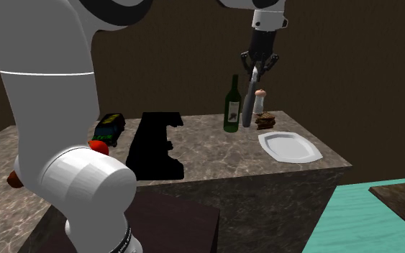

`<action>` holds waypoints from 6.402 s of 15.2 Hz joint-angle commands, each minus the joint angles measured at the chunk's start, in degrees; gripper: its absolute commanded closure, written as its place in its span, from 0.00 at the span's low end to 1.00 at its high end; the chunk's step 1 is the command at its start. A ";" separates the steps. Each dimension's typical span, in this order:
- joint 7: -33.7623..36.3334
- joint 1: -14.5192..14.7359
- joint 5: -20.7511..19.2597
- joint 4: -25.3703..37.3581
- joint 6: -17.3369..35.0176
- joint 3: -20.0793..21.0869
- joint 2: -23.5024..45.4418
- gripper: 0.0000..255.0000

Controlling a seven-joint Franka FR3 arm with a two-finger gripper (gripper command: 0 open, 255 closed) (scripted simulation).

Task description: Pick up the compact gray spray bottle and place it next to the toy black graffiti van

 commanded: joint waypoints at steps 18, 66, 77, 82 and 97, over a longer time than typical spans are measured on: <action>23.16 12.80 -5.98 -10.30 3.72 10.26 -10.00 1.00; 64.56 36.52 -11.04 21.82 3.97 27.22 20.36 1.00; 64.52 36.48 -11.03 12.30 12.84 27.22 19.70 1.00; 64.51 36.47 -11.03 9.05 16.47 27.21 20.10 1.00; 64.50 36.46 -11.02 9.24 15.76 27.21 19.58 0.00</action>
